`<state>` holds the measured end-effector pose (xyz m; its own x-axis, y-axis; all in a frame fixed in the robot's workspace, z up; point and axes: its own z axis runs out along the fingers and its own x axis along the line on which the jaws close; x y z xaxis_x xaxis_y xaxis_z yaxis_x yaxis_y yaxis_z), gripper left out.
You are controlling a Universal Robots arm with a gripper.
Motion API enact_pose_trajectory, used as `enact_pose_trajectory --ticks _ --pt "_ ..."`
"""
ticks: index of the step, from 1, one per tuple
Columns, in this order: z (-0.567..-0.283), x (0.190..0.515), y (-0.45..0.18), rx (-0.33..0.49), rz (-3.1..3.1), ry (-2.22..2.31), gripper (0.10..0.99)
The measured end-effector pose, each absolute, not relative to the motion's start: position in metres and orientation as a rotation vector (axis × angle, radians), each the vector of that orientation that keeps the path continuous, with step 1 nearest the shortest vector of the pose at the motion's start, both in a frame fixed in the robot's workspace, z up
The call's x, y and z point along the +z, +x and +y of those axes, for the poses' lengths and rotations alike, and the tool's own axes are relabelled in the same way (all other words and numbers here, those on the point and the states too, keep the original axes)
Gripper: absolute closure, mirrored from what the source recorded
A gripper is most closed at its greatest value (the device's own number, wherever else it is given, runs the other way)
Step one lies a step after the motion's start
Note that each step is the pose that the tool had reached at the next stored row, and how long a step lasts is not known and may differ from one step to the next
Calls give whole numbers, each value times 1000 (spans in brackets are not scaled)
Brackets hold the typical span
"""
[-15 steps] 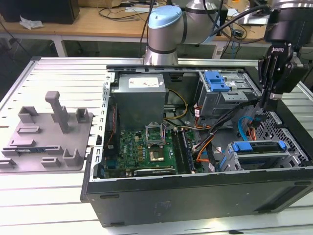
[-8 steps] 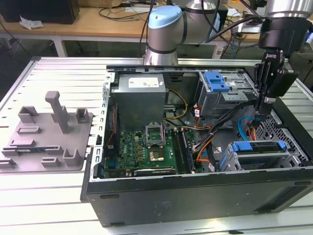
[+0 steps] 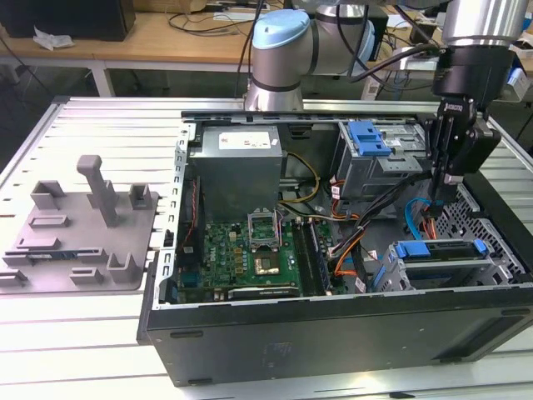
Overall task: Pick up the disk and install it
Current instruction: 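Insert the first disk wire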
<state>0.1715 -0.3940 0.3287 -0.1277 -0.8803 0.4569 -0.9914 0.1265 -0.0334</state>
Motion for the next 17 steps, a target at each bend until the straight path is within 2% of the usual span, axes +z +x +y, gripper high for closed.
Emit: enact_pose_trajectory --ticks 17 --pt "-390 328 171 524 -2054 1793 827"
